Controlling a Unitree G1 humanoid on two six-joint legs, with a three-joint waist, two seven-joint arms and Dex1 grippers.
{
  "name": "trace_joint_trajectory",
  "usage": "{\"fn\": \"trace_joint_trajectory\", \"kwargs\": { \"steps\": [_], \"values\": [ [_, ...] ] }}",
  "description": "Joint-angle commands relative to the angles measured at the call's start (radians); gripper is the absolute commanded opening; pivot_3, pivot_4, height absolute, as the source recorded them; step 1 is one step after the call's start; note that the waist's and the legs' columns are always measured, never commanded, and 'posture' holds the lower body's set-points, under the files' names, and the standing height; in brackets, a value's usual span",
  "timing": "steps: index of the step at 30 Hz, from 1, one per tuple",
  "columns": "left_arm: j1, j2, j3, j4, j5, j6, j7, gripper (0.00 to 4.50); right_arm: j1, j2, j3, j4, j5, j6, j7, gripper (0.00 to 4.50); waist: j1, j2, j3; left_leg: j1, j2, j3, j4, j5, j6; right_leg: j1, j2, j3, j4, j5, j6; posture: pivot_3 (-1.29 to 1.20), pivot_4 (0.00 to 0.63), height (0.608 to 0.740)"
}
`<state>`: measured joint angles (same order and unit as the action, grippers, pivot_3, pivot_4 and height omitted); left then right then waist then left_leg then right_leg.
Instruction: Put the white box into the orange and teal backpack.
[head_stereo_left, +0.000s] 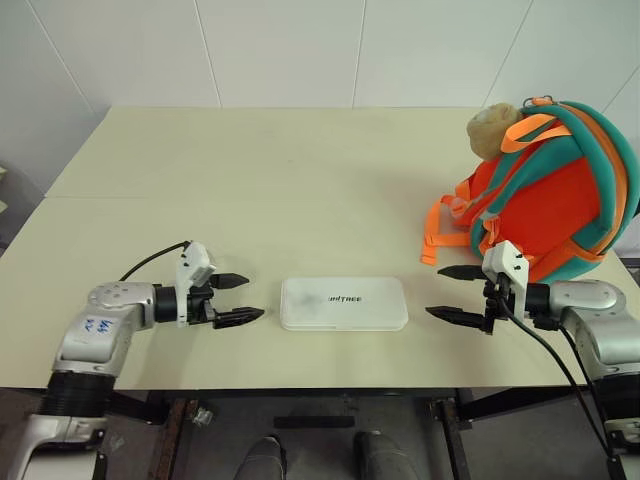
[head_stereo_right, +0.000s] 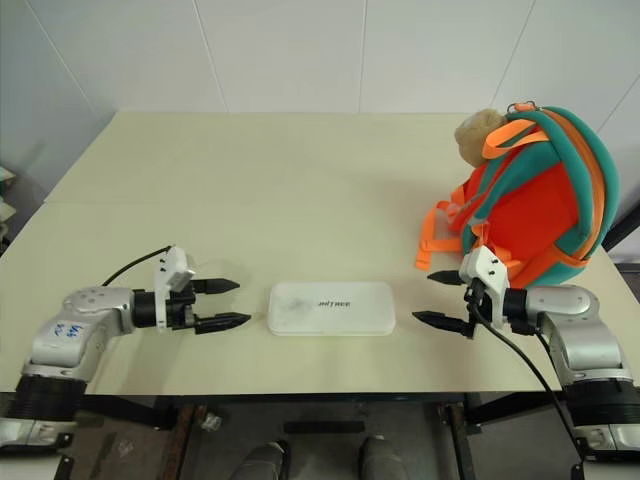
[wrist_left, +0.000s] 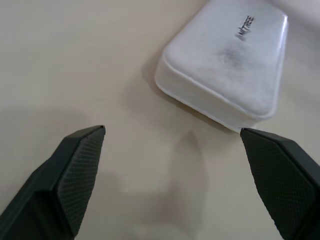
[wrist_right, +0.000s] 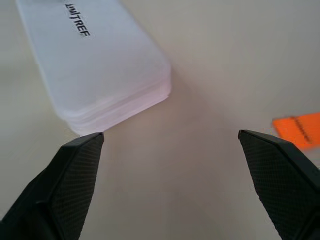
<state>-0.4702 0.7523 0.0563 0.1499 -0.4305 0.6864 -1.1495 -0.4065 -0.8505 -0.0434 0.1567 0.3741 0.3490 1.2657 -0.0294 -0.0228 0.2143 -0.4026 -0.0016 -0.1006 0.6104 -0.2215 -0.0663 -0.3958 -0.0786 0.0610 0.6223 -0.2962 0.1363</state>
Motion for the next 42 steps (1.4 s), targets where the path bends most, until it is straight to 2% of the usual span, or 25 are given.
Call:
{"fn": "trace_joint_trajectory", "kwargs": {
  "steps": [1, 6, 10, 16, 29, 42],
  "values": [
    [-0.065, 0.017, -0.009, 0.059, -0.067, 0.183, -0.036, 4.49, -0.02, -0.034, 0.009, -0.078, 0.052, 0.114, 0.046, 4.5, 0.0, 0.0, 0.0, 0.0, 0.0, 0.0, 0.0, 0.0, 0.0, 0.0, 0.0, 0.0, 0.0, 0.0, 0.0, 0.0, 0.15, 0.74],
    [-0.202, -0.025, -0.061, 0.23, -0.138, 0.501, -0.068, 4.49, -0.057, -0.012, 0.053, -0.097, 0.049, 0.198, 0.036, 4.5, -0.001, 0.0, 0.0, 0.0, 0.0, 0.0, 0.001, 0.0, 0.0, 0.0, 0.0, 0.0, 0.0, 0.0, 0.0, 0.0, 0.15, 0.74],
    [-0.253, -0.05, -0.12, 0.285, -0.149, 0.606, -0.09, 4.49, -0.061, -0.008, 0.097, -0.112, 0.032, 0.223, 0.035, 4.5, -0.001, 0.0, 0.0, 0.0, 0.0, 0.0, 0.0, -0.001, 0.0, 0.0, 0.0, 0.0, 0.0, -0.001, 0.001, 0.0, 0.15, 0.74],
    [-0.287, -0.094, -0.129, 0.33, -0.164, 0.695, -0.066, 4.49, -0.067, 0.006, 0.125, -0.111, 0.021, 0.223, 0.031, 4.5, -0.001, 0.0, 0.0, -0.001, 0.0, 0.0, 0.0, -0.001, 0.0, -0.001, 0.0, 0.0, 0.0, -0.001, 0.001, 0.0, 0.15, 0.74],
    [-0.361, -0.175, -0.145, 0.473, -0.159, 0.744, -0.052, 4.49, -0.048, 0.067, 0.12, -0.184, 0.042, 0.237, -0.003, 4.5, 0.003, 0.0, 0.0, -0.001, -0.001, -0.001, 0.002, -0.001, 0.0, 0.0, -0.001, 0.0, 0.001, -0.001, 0.002, 0.0, 0.15, 0.74],
    [-0.482, -0.287, -0.218, 0.681, -0.077, 0.612, -0.112, 4.49, -0.037, 0.084, 0.114, -0.219, 0.045, 0.221, -0.012, 4.5, 0.007, 0.0, 0.0, 0.0, -0.002, -0.001, 0.003, -0.001, 0.0, 0.001, -0.001, 0.0, 0.001, 0.0, 0.003, 0.0, 0.15, 0.74]
  ]
}}
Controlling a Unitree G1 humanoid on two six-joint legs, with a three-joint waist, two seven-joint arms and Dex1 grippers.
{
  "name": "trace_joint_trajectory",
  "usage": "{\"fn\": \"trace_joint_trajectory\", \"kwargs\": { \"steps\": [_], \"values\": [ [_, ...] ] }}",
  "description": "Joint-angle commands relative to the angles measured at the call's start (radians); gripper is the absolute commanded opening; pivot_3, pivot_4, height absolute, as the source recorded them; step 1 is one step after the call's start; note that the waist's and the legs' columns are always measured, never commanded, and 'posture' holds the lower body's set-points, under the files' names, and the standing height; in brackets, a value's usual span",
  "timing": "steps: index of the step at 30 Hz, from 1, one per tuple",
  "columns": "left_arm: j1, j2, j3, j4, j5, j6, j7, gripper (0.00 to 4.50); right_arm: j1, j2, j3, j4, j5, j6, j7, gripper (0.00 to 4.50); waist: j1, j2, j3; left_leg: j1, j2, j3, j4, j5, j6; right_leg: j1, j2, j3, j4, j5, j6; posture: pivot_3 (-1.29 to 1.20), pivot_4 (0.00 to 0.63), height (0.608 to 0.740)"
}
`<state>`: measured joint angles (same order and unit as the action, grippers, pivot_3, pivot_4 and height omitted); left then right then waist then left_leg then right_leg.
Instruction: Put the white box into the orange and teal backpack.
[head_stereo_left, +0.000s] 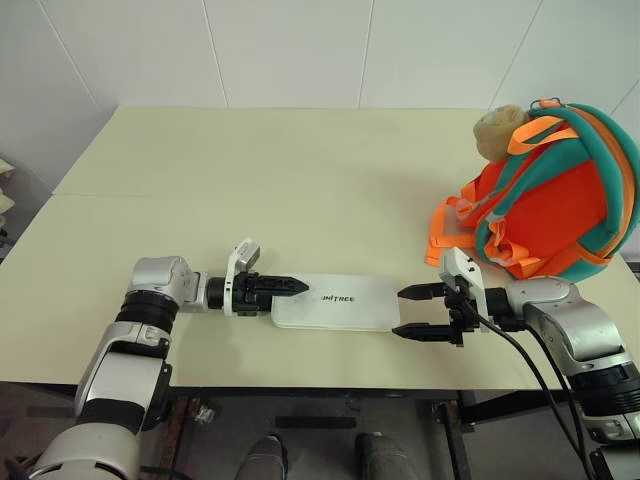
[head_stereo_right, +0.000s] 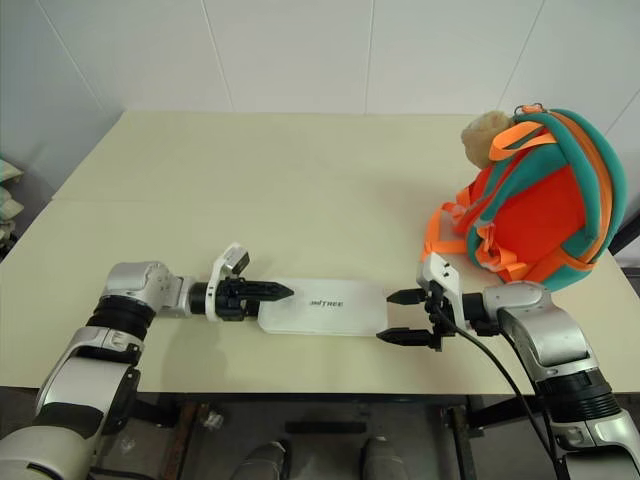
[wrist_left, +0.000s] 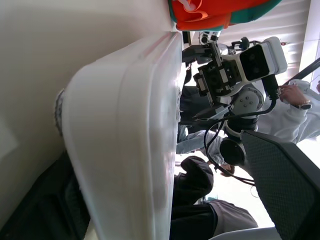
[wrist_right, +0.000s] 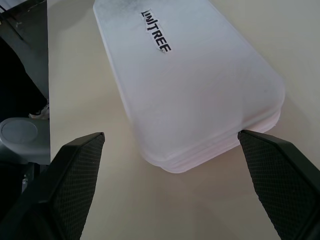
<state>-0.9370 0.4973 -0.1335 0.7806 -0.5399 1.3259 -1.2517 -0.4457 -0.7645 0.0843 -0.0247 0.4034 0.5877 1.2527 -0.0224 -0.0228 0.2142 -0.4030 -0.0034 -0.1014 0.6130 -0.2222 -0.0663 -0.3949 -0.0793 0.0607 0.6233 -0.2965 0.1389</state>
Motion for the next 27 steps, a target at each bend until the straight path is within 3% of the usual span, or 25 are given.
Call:
{"fn": "trace_joint_trajectory", "kwargs": {
  "steps": [1, 6, 7, 10, 16, 18, 27],
  "values": [
    [-0.021, -0.037, -0.031, 0.061, 0.039, -0.035, -0.015, 4.49, 0.004, -0.003, -0.015, -0.041, 0.016, -0.017, 0.0, 4.5, 0.0, 0.0, 0.0, 0.0, 0.0, 0.0, 0.0, 0.0, 0.0, 0.0, 0.0, 0.0, 0.0, 0.0, 0.0, 0.0, 0.15, 0.74],
    [-0.034, -0.054, -0.059, 0.105, 0.08, -0.105, -0.076, 4.49, 0.033, -0.017, -0.027, -0.059, 0.011, -0.027, -0.005, 4.5, 0.0, 0.0, 0.0, 0.0, 0.0, 0.0, 0.0, 0.0, 0.0, 0.0, 0.0, 0.0, 0.0, 0.0, 0.0, 0.0, 0.15, 0.74],
    [-0.032, -0.053, -0.071, 0.111, 0.093, -0.121, -0.088, 4.3, 0.04, -0.018, -0.031, -0.062, 0.011, -0.029, -0.009, 4.5, -0.001, 0.0, 0.0, 0.0, 0.0, 0.0, 0.0, 0.0, 0.0, 0.0, 0.0, 0.0, -0.001, 0.0, 0.0, 0.0, 0.15, 0.74],
    [-0.028, -0.048, -0.091, 0.117, 0.117, -0.143, -0.119, 3.63, 0.055, -0.018, -0.041, -0.074, 0.014, -0.031, -0.02, 4.5, -0.004, 0.0, 0.0, 0.0, 0.0, 0.0, 0.0, 0.0, 0.0, 0.0, 0.0, 0.0, -0.001, 0.0, 0.0, 0.0, 0.15, 0.74],
    [-0.021, -0.024, -0.049, 0.062, 0.083, -0.083, -0.133, 1.67, 0.072, -0.007, -0.051, -0.088, 0.021, -0.035, -0.045, 4.5, -0.007, 0.0, 0.0, 0.0, 0.0, 0.0, -0.001, 0.0, 0.0, -0.001, 0.0, 0.0, -0.001, 0.0, 0.0, 0.0, 0.15, 0.74],
    [-0.017, -0.013, -0.015, 0.044, 0.061, -0.054, -0.13, 1.2, 0.077, 0.002, -0.057, -0.097, 0.027, -0.035, -0.059, 4.5, -0.008, 0.0, 0.0, -0.001, 0.0, 0.0, -0.001, 0.0, 0.0, -0.001, 0.0, 0.0, -0.001, 0.0, 0.0, 0.0, 0.15, 0.74],
    [0.081, 0.068, 0.149, -0.263, -0.072, 0.012, -0.096, 1.18, 0.11, 0.021, -0.227, -0.137, 0.064, -0.032, -0.224, 4.5, -0.005, 0.0, 0.0, -0.002, 0.001, 0.0, -0.002, 0.0, 0.0, -0.002, 0.0, 0.0, -0.001, 0.0, 0.0, 0.0, 0.15, 0.74]
  ]
}}
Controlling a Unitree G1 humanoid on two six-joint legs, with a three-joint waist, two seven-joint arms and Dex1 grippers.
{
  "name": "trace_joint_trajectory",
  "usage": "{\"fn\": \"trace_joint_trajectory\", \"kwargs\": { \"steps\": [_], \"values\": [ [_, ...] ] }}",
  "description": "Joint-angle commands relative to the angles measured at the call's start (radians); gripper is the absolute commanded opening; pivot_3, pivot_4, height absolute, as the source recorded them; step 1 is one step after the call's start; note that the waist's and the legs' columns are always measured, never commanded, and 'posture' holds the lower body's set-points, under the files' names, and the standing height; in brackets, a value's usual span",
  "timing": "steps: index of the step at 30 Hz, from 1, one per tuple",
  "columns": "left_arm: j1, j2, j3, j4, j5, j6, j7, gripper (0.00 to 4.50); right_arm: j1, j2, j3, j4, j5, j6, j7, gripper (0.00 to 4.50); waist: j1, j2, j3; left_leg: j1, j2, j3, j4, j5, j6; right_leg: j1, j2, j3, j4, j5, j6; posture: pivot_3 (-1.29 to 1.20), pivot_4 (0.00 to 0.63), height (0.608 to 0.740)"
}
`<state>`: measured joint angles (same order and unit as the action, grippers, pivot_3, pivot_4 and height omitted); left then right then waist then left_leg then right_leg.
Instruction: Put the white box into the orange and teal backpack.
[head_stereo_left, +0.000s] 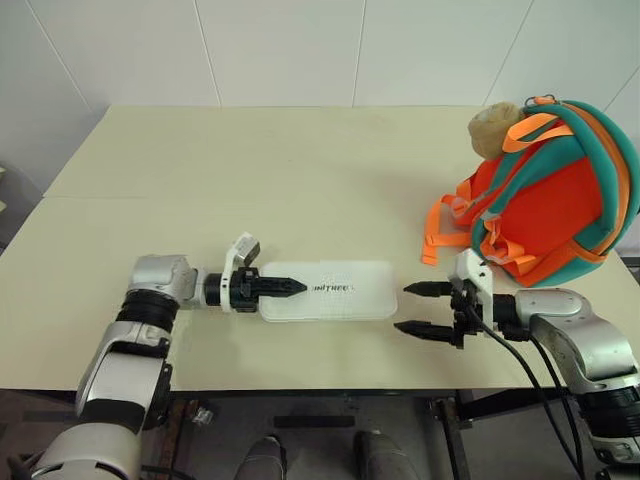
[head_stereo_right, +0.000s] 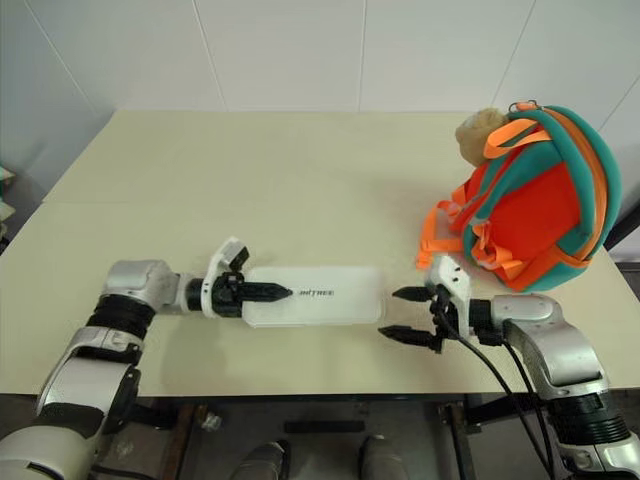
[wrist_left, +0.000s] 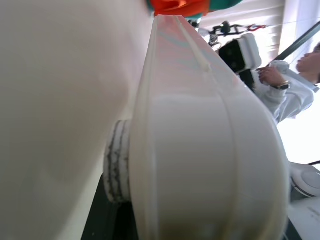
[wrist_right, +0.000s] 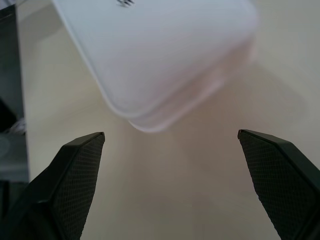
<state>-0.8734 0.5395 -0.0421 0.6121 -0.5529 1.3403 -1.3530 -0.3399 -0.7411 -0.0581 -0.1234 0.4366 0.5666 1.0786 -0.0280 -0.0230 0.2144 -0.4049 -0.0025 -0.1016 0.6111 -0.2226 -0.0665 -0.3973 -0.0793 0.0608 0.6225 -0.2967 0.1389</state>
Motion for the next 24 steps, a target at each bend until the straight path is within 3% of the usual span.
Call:
{"fn": "trace_joint_trajectory", "kwargs": {
  "steps": [1, 5, 10, 18, 24],
  "values": [
    [0.034, 0.04, 0.088, -0.12, -0.063, -0.031, 0.018, 1.18, 0.011, 0.0, -0.135, -0.046, 0.038, -0.009, -0.09, 4.5, 0.001, 0.0, 0.0, 0.0, 0.0, 0.0, 0.0, 0.0, 0.0, 0.0, 0.0, 0.0, 0.0, 0.0, 0.0, 0.0, 0.15, 0.74],
    [0.094, 0.087, 0.151, -0.181, -0.047, -0.165, 0.054, 1.18, 0.035, 0.017, -0.284, -0.074, 0.019, -0.012, -0.266, 4.5, 0.002, 0.0, 0.0, 0.0, 0.0, 0.0, 0.0, 0.0, 0.0, 0.0, 0.0, 0.0, 0.0, 0.0, -0.001, 0.0, 0.15, 0.74],
    [0.117, 0.117, 0.128, -0.194, -0.023, -0.267, 0.07, 1.18, -0.038, 0.049, -0.331, -0.054, -0.048, 0.005, -0.496, 4.5, 0.0, 0.0, 0.0, 0.0, 0.0, 0.0, 0.0, 0.0, 0.0, 0.0, 0.0, 0.0, 0.0, 0.0, -0.001, 0.0, 0.15, 0.74],
    [0.11, 0.109, 0.124, -0.203, -0.035, -0.31, 0.09, 1.18, -0.269, 0.175, -0.258, 0.13, -0.163, -0.038, -0.763, 4.5, -0.002, 0.0, 0.0, 0.001, 0.0, 0.001, -0.002, 0.0, 0.0, -0.001, 0.0, 0.0, 0.0, 0.0, -0.003, 0.0, 0.15, 0.74],
    [0.133, 0.094, 0.194, -0.276, -0.107, -0.327, 0.091, 1.18, -0.423, 0.245, -0.187, 0.417, -0.225, -0.216, -0.758, 4.5, -0.004, 0.0, 0.0, -0.001, 0.0, 0.001, -0.004, 0.0, 0.0, -0.004, 0.0, 0.001, 0.0, -0.001, -0.002, 0.0, 0.15, 0.74]
  ]
}}
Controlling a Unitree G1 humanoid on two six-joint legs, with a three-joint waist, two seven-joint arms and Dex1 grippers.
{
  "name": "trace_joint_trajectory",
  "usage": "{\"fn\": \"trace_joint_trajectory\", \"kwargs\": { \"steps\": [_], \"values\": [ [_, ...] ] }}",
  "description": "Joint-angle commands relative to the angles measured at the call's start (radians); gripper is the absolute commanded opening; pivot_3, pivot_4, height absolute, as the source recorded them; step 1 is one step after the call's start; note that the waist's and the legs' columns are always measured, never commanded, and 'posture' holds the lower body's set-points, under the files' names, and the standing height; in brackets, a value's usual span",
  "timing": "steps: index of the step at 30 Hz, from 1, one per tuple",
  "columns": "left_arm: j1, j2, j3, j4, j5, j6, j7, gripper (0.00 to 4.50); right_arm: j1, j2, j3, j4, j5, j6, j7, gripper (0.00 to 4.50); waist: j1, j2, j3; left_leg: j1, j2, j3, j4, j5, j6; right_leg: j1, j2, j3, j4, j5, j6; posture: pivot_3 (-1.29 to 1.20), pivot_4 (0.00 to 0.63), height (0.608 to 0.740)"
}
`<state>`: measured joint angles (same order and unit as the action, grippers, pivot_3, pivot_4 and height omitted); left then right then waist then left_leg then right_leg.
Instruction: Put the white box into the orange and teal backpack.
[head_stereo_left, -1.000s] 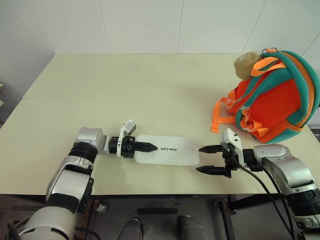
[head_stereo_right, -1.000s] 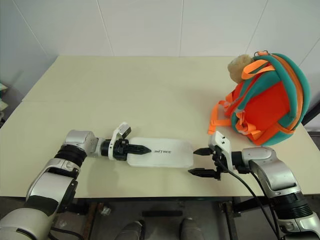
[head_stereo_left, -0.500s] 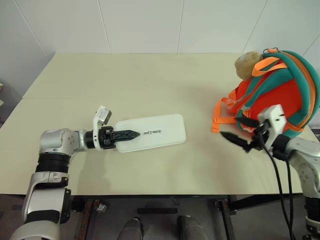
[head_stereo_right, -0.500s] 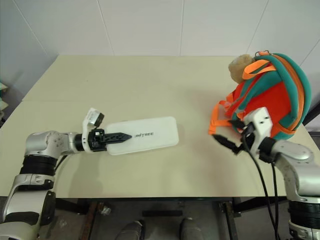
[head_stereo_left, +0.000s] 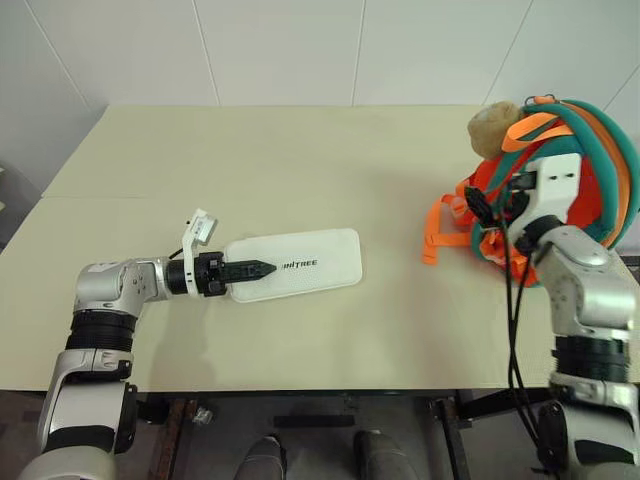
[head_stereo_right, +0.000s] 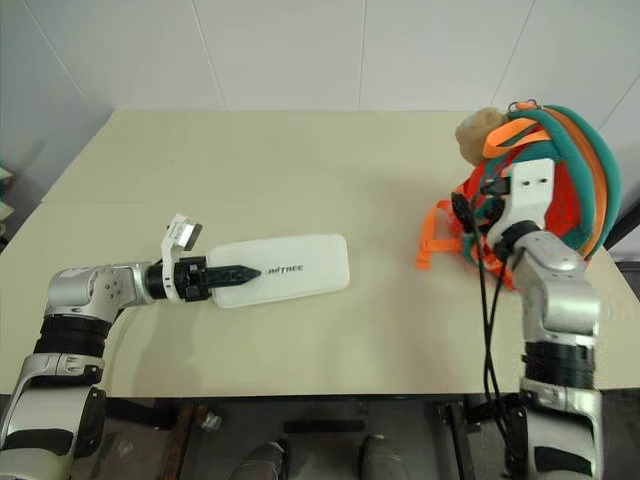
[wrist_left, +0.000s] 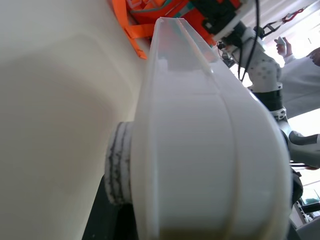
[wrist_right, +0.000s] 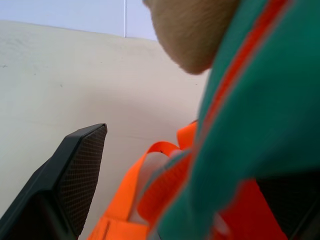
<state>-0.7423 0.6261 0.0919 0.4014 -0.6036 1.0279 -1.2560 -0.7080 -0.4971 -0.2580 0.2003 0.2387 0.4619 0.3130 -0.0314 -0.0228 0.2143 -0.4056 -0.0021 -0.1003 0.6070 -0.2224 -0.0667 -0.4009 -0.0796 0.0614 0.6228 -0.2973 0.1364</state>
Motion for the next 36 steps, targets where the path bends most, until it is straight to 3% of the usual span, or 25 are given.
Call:
{"fn": "trace_joint_trajectory", "kwargs": {
  "steps": [1, 2, 5, 8, 12, 16, 18, 24, 29, 34, 36],
  "values": [
    [0.009, 0.009, 0.068, -0.076, -0.064, -0.018, -0.005, 1.18, -0.073, 0.0, 0.022, 0.15, -0.04, -0.155, 0.016, 4.5, 0.0, 0.0, 0.0, 0.0, 0.0, 0.0, -0.001, 0.0, 0.0, 0.0, 0.0, 0.0, 0.0, 0.0, 0.0, 0.0, 0.15, 0.74],
    [0.017, 0.01, 0.077, -0.086, -0.069, -0.025, -0.002, 1.18, -0.09, 0.0, 0.03, 0.206, -0.05, -0.199, 0.021, 4.5, 0.0, 0.0, 0.0, 0.0, 0.0, 0.0, -0.002, 0.0, 0.0, -0.001, 0.0, 0.0, 0.0, 0.0, 0.0, 0.0, 0.15, 0.74],
    [0.047, 0.016, 0.105, -0.121, -0.081, -0.021, 0.022, 1.18, -0.143, 0.007, 0.04, 0.361, -0.064, -0.329, 0.052, 3.91, -0.003, 0.0, 0.0, 0.0, 0.0, 0.001, -0.003, 0.0, 0.0, -0.001, 0.0, 0.0, 0.0, -0.001, 0.0, 0.0, 0.15, 0.74],
    [0.068, 0.018, 0.124, -0.146, -0.091, -0.025, 0.038, 1.18, -0.174, 0.009, 0.051, 0.425, -0.062, -0.4, 0.088, 2.87, -0.005, 0.0, 0.0, 0.0, 0.0, 0.001, -0.004, 0.0, 0.0, -0.001, 0.0, 0.001, 0.0, -0.001, 0.0, 0.0, 0.15, 0.74],
    [0.106, 0.018, 0.178, -0.178, -0.107, -0.071, 0.06, 1.18, -0.136, 0.024, 0.076, 0.292, 0.023, -0.416, 0.27, 1.54, -0.017, 0.0, 0.0, 0.0, 0.0, 0.001, -0.003, 0.001, -0.001, -0.002, 0.0, 0.001, 0.001, -0.001, 0.0, 0.0, 0.15, 0.74],
    [0.131, 0.024, 0.203, -0.177, -0.101, -0.117, 0.08, 1.18, -0.003, 0.004, 0.132, -0.06, 0.219, -0.249, 0.513, 0.17, -0.025, 0.0, 0.0, 0.001, 0.001, 0.001, -0.004, 0.001, -0.002, -0.003, 0.001, 0.001, 0.003, -0.001, 0.0, 0.0, 0.15, 0.74],
    [0.134, 0.03, 0.207, -0.168, -0.098, -0.129, 0.084, 1.18, 0.059, -0.039, 0.159, -0.239, 0.337, -0.106, 0.603, 0.04, -0.022, 0.0, 0.0, 0.0, 0.001, 0.0, -0.005, 0.002, -0.003, -0.004, 0.001, 0.001, 0.004, -0.001, 0.0, 0.0, 0.15, 0.74],
    [0.125, 0.053, 0.212, -0.115, -0.072, -0.193, 0.101, 1.18, 0.111, -0.156, 0.126, -0.519, 0.633, 0.226, 0.662, 0.04, -0.022, 0.0, 0.0, 0.0, 0.001, 0.0, -0.003, 0.002, -0.002, -0.005, 0.001, 0.001, 0.005, -0.002, 0.0, 0.0, 0.15, 0.74],
    [0.113, 0.076, 0.209, -0.057, -0.056, -0.241, 0.1, 1.18, 0.113, -0.276, 0.055, -0.625, 0.939, 0.472, 0.647, 0.04, -0.011, 0.0, 0.0, 0.0, 0.001, 0.0, -0.003, 0.002, -0.002, -0.005, 0.001, 0.001, 0.004, -0.002, -0.001, 0.0, 0.15, 0.74],
    [0.116, 0.085, 0.209, -0.039, -0.056, -0.28, 0.092, 1.18, 0.142, -0.347, 0.016, -0.65, 1.064, 0.554, 0.632, 0.04, 0.004, 0.0, 0.0, -0.001, 0.001, 0.0, -0.004, 0.001, -0.001, -0.005, 0.0, 0.001, 0.002, -0.002, -0.001, 0.0, 0.15, 0.74],
    [0.133, 0.082, 0.226, -0.066, -0.07, -0.311, 0.083, 1.18, 0.187, -0.443, -0.004, -0.653, 1.1, 0.616, 0.724, 0.04, 0.009, 0.0, 0.0, -0.002, 0.001, 0.001, -0.004, 0.001, -0.001, -0.005, 0.0, 0.001, 0.002, -0.002, -0.001, 0.0, 0.15, 0.74]
  ]
}}
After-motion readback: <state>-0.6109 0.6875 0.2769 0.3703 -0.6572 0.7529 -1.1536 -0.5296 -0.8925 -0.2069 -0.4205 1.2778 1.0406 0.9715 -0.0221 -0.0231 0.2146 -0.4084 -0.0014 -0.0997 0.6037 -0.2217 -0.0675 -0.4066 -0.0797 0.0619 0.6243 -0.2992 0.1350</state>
